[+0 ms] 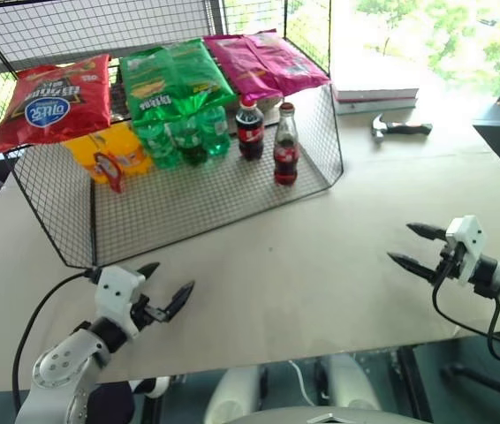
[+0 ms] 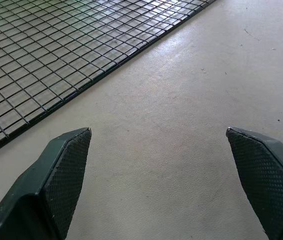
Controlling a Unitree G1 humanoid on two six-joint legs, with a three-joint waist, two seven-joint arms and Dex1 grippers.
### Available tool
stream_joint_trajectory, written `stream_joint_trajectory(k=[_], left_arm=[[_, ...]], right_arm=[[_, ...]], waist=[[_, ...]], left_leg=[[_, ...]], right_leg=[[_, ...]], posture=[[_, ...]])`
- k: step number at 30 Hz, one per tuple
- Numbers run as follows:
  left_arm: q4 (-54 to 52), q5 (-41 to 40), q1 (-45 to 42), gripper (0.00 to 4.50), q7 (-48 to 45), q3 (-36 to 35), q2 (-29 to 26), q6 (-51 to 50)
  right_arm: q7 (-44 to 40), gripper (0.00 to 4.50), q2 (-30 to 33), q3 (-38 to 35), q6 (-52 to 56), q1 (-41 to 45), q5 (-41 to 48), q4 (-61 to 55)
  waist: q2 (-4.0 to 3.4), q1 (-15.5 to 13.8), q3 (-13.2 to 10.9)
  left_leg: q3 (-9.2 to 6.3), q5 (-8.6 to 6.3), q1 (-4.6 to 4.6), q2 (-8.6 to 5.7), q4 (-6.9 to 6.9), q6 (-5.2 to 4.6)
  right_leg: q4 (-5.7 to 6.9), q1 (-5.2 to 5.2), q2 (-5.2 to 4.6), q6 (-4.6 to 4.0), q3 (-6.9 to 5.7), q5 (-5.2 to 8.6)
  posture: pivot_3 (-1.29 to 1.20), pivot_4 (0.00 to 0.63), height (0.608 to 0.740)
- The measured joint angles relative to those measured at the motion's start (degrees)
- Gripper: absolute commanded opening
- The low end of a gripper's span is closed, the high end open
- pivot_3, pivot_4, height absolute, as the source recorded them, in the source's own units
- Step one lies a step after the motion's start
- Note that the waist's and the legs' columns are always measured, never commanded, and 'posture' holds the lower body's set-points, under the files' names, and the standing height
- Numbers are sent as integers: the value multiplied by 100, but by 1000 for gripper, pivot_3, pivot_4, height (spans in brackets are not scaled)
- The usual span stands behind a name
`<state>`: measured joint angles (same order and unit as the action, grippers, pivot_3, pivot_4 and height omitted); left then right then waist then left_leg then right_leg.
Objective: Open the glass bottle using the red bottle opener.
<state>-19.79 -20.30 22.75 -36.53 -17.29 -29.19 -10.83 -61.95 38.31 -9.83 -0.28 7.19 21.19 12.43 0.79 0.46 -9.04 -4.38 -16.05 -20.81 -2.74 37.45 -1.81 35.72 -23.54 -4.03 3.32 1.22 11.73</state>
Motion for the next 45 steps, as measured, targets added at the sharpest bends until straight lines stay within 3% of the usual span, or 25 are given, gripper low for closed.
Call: stream_joint_trajectory(k=[27,35,45], left_arm=[[320,15,-411,4500,-96,169,20,277],[437,-150,-1018,4500,160,-128,194,387],[695,442,-2527,4500,1681,-323,547,646]], right_arm=[[229,4364,-157,11,-44,-78,-45,-176],[399,4364,-479,273,437,-198,153,-1339],[1409,4364,-1172,988,1939,479,963,-3617]], waist=[[0,-3,0],[0,-3,0],[4,-44,0]], left_leg=[[-1,0,0,0,0,0],[-4,0,-1,2,0,1],[-18,4,-12,-8,0,9]], right_leg=[[0,0,1,1,-1,-1],[0,-2,-2,2,-1,-2],[1,-9,0,3,-15,-3]], posture=[[0,150,740],[0,150,740],[0,150,740]])
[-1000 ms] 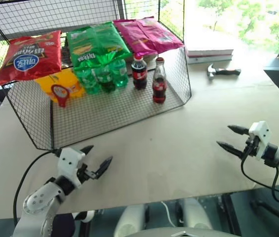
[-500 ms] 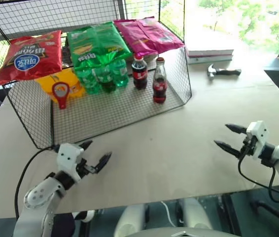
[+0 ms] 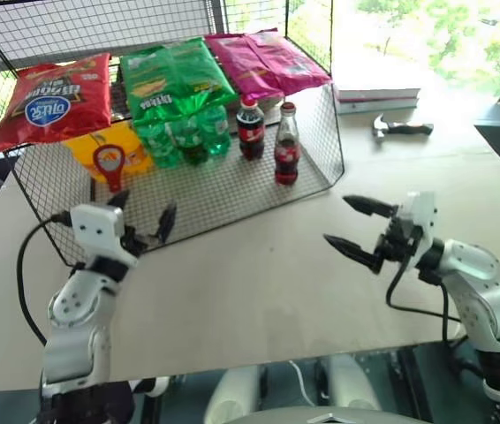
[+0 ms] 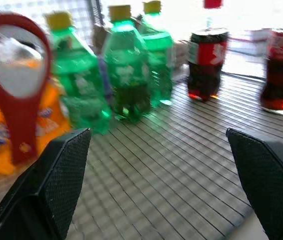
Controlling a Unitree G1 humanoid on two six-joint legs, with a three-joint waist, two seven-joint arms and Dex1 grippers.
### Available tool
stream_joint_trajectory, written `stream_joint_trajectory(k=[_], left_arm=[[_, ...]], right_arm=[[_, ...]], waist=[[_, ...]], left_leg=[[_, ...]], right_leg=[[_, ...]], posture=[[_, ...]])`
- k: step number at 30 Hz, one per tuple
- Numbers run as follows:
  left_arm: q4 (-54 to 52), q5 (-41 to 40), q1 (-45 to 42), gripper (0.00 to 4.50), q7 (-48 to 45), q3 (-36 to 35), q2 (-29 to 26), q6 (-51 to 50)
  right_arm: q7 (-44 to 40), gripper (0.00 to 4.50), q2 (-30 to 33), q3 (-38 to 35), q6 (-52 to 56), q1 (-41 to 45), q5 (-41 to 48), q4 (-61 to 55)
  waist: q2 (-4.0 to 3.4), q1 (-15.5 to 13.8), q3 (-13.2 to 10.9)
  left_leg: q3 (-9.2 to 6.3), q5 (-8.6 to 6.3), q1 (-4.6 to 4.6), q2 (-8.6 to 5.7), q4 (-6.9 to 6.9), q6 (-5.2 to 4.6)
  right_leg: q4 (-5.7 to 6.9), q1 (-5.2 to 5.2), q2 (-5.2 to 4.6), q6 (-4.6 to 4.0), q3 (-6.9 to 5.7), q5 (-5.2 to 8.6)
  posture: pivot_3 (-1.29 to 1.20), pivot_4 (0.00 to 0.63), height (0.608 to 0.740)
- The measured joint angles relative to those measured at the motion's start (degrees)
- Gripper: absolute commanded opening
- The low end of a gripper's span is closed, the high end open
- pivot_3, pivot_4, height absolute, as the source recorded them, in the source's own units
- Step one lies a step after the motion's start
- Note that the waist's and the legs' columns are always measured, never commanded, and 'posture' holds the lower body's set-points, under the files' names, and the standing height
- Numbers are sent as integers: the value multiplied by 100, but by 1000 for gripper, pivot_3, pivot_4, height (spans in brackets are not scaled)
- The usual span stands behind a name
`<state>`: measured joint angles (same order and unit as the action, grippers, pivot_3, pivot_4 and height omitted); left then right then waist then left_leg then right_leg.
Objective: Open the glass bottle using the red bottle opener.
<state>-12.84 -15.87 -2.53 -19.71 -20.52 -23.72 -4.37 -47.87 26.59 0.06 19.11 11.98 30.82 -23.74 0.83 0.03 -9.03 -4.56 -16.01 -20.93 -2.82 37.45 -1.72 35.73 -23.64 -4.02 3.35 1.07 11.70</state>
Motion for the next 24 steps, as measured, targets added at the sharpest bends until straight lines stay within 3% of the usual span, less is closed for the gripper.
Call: stream_joint_trajectory(k=[7,24], left_arm=[[431,532,-708,4500,850,-305,-89,233],[1000,565,-993,4500,665,-187,-285,375]], right_arm=[[428,4364,-123,154,440,242,168,-480],[837,4364,-306,475,580,247,187,-731]], waist=[[1,-35,1],[2,-28,1]], left_leg=[[-3,11,-10,-4,-2,20],[-7,11,-10,-5,-2,20]], right_leg=[[-1,-9,0,0,-4,0],[3,-9,2,0,-9,0]], posture=[[0,150,740],[0,150,740]])
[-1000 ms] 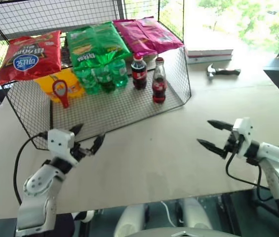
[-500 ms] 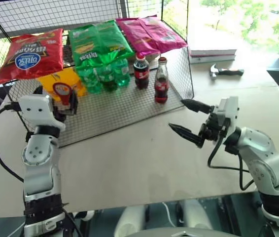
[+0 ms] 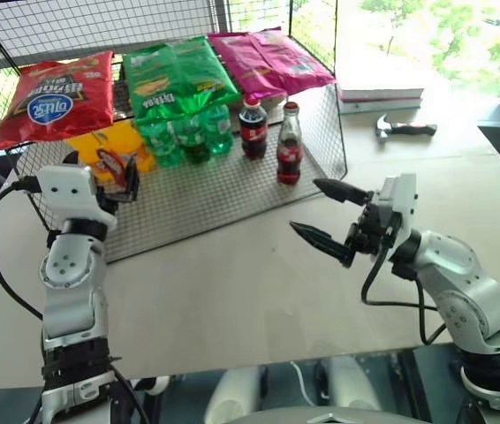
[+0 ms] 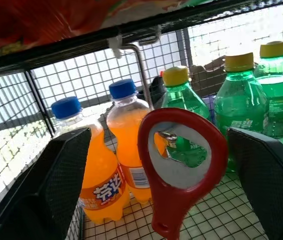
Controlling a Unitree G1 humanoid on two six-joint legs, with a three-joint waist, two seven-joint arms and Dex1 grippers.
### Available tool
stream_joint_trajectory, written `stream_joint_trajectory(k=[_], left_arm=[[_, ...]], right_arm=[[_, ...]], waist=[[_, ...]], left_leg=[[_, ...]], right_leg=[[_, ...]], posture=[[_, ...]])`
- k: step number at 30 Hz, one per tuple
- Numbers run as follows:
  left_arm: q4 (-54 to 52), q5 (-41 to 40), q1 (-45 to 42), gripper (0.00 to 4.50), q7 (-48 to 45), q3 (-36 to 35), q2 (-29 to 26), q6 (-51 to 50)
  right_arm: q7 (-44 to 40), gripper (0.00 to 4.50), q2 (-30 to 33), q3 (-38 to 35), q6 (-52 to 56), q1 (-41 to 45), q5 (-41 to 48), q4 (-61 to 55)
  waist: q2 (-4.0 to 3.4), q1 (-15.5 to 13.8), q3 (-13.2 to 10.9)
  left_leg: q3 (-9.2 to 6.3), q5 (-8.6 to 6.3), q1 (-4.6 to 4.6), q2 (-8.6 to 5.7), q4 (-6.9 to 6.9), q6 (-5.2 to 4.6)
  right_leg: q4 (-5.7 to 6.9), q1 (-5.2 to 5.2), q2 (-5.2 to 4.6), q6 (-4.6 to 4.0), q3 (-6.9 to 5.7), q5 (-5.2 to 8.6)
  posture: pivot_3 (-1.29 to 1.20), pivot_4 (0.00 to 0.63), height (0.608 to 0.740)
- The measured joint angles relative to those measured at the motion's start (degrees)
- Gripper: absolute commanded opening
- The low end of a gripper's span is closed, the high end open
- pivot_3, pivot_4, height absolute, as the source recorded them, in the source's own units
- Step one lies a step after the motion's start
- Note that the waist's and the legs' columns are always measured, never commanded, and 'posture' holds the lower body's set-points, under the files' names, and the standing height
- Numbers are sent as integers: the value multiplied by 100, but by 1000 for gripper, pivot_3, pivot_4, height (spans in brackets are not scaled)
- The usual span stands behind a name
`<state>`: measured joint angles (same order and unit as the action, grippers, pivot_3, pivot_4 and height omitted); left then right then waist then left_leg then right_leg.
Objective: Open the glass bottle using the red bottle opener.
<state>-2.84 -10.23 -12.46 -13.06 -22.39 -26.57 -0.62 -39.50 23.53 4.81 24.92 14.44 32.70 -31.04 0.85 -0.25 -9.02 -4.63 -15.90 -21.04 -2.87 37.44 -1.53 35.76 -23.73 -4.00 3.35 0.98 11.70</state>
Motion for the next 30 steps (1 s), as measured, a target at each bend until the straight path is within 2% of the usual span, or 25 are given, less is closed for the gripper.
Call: stream_joint_trajectory(k=[18,21,30], left_arm=[[503,-5,-211,4500,-304,21,-99,99],[574,-10,-214,3661,-331,42,-99,108],[577,-8,-215,3661,-345,43,-99,113]], right_arm=[[22,4364,-82,94,-58,-22,-110,0],[22,4459,-81,93,-60,-26,-123,0],[20,4459,-83,93,-61,-27,-128,1]], waist=[[0,33,0],[0,36,0],[1,42,0]], left_leg=[[-1,0,0,0,0,0],[-2,0,0,0,0,0],[-2,0,0,0,0,0]], right_leg=[[0,0,0,0,-1,0],[1,0,0,0,-1,0],[1,0,0,0,-1,0]], posture=[[0,150,740],[0,150,740],[0,150,740]])
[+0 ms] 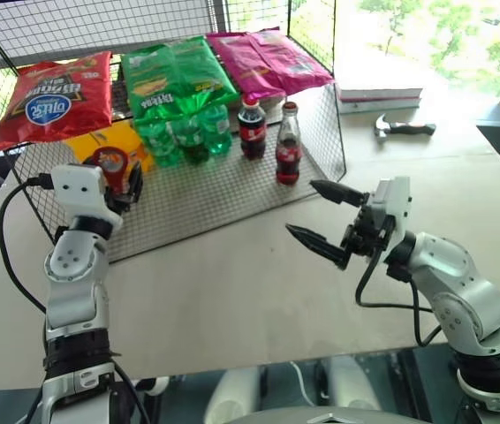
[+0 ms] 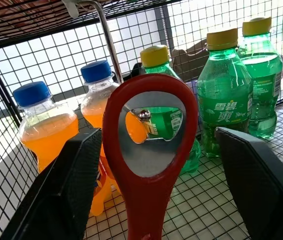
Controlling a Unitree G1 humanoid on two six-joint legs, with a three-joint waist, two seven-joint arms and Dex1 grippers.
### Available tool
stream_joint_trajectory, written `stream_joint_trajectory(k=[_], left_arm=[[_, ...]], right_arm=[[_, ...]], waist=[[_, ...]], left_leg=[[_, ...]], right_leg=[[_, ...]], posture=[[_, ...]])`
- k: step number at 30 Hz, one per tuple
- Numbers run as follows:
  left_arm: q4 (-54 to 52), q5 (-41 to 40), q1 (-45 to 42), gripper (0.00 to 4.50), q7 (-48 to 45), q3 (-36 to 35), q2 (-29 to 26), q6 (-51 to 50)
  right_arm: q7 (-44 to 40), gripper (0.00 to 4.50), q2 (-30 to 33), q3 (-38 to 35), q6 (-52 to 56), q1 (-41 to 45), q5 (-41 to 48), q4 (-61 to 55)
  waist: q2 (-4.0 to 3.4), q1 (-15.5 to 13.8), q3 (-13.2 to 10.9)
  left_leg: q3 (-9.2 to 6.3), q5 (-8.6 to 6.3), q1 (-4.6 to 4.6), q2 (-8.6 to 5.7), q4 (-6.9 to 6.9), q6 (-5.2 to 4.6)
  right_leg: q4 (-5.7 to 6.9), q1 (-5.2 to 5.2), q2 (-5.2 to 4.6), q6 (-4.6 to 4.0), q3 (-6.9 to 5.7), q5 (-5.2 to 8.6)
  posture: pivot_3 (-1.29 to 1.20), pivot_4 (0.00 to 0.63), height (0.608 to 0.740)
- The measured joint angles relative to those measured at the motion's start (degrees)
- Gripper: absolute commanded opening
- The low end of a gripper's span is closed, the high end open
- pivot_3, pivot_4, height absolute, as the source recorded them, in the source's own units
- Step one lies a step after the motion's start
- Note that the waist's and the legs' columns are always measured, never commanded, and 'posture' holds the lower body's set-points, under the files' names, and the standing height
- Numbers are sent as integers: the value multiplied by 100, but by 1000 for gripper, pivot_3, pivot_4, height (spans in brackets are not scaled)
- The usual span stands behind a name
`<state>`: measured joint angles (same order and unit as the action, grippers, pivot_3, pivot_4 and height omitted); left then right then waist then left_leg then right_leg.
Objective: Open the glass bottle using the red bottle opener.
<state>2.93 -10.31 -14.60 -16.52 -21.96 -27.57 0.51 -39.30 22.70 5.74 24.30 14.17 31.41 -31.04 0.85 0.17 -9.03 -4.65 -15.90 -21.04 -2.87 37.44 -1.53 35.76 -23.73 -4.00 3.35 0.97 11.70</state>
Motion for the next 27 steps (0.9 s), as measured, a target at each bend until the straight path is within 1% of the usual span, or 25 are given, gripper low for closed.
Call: stream_joint_trajectory(k=[21,22,25,26,27], left_arm=[[158,-1,-81,3661,35,3,0,128],[169,-5,-81,3112,26,3,1,131],[171,-52,-81,2113,-8,3,2,138],[171,-59,-81,1615,-14,3,2,139],[171,-65,-81,1228,-18,3,3,138]], right_arm=[[0,4459,-17,1,0,33,-123,3],[1,4459,-18,1,0,33,-124,3],[1,4459,-18,1,0,33,-126,3],[1,4459,-18,1,0,33,-127,3],[2,4459,-18,1,0,33,-128,3]], waist=[[0,20,0],[0,21,0],[0,22,0],[0,24,0],[0,25,0]], left_leg=[[0,0,0,0,0,0],[0,0,0,0,0,0],[0,0,0,0,0,0],[0,0,0,0,0,0],[0,0,0,0,0,0]], right_leg=[[0,0,0,0,0,0],[0,0,0,0,0,0],[0,0,0,0,0,0],[0,0,0,0,0,0],[0,0,0,0,0,0]], posture=[[0,150,740],[0,150,740],[0,150,740],[0,150,740],[0,150,740]])
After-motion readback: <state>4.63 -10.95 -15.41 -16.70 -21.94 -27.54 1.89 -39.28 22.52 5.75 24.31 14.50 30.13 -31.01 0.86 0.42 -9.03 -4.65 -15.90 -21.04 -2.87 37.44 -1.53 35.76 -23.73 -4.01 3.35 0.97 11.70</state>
